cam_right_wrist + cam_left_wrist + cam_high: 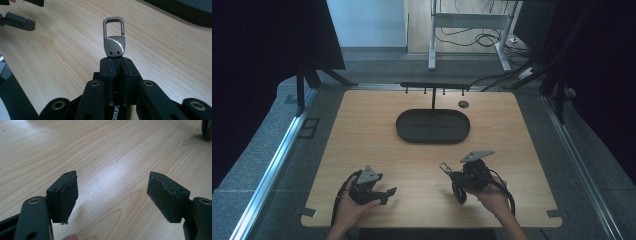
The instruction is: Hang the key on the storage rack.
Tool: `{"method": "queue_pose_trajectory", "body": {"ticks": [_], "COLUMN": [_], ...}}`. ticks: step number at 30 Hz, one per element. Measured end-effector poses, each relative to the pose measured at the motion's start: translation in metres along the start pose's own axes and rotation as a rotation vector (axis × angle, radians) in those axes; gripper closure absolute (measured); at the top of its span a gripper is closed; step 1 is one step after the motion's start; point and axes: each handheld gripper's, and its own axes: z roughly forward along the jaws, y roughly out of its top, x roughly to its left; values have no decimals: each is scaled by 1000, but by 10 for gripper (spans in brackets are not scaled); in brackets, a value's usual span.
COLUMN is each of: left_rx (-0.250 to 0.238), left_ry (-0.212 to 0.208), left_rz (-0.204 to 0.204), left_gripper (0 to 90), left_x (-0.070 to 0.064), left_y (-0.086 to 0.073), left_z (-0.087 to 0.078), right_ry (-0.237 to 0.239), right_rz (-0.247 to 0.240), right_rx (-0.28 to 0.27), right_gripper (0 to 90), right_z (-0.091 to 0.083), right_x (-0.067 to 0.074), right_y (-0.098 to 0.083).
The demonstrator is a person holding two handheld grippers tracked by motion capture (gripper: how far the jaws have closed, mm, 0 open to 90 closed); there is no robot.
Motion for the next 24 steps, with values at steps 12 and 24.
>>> {"method": "queue_pose_trajectory", "body": {"ticks": [12, 24], "left_rx": [0, 1], "left_ry": [-2, -2], "left_rz": [1, 3], "left_gripper": [254, 254], "left_x": [0, 0], "left_y": [0, 0], "left_z": [0, 0], "right_ry": [8, 22], "right_rz": [-14, -3], "right_rx": [-76, -142], "right_gripper": [809, 808], "right_z": [-11, -16], "right_x": [-1, -3], "right_y": [12, 18]}}
